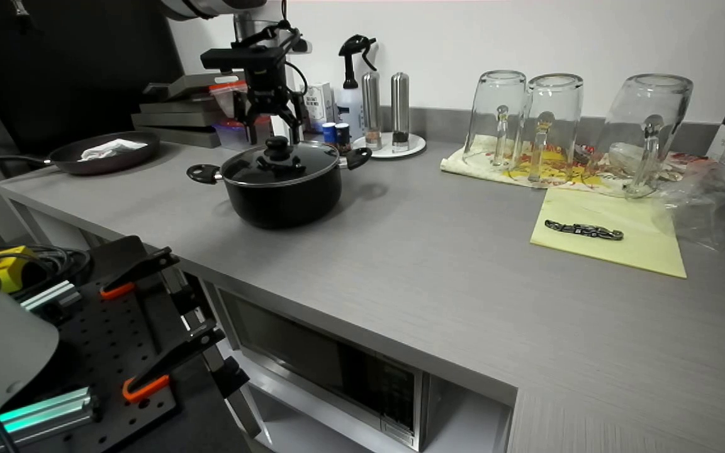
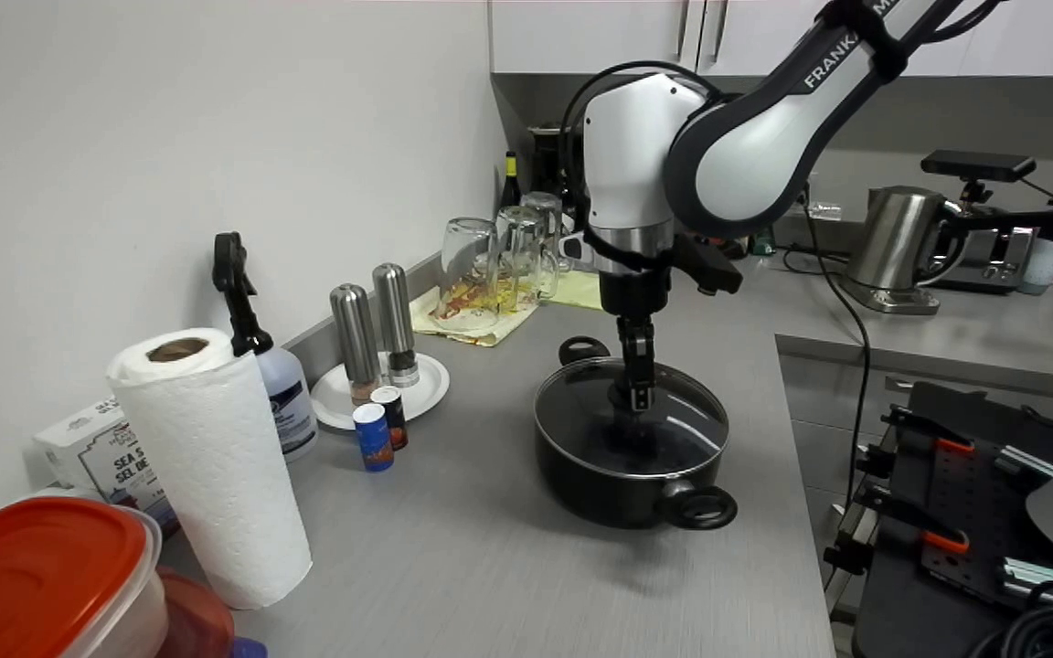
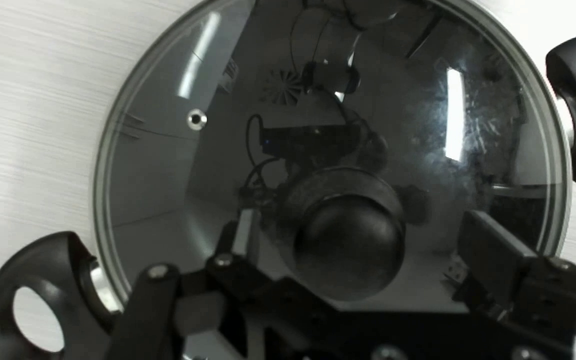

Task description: Remove the lid from the pot

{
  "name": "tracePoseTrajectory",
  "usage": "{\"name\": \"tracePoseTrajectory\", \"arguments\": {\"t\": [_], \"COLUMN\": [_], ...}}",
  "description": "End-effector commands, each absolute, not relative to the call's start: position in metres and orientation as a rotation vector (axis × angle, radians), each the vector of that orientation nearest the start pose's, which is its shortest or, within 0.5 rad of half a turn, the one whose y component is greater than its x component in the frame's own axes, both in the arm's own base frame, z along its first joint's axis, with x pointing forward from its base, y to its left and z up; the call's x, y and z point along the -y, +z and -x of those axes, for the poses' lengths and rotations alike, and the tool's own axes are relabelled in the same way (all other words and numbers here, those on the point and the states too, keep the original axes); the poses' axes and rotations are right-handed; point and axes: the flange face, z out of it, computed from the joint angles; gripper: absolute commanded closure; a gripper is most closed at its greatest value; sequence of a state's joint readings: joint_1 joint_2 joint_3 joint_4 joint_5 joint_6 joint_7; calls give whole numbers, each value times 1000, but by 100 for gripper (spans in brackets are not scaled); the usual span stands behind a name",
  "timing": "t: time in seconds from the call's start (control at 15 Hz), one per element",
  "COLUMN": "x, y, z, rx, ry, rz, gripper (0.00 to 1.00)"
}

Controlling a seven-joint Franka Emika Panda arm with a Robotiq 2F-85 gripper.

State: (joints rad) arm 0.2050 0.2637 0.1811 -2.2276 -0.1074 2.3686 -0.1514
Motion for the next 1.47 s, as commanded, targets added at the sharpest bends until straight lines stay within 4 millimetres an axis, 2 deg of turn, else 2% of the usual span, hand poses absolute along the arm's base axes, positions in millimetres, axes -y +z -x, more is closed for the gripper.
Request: {"name": "tracePoseTrajectory", "arguments": {"t": [0.0,0.07,0.2,0.53,0.8,1.2,1.4], "x": [-208,-208,-207,-206,-205,-197,-181], "y": [246,246,246,252,263,308,327], "z": [-502,-502,-503,-504,-504,-507,-517], "rx": [972,973,973,974,977,973,907], "ry": [130,127,125,111,91,-30,-78], "rz": [3031,3031,3030,3034,3042,3066,3081], "gripper": [0,25,32,72,74,74,74]}}
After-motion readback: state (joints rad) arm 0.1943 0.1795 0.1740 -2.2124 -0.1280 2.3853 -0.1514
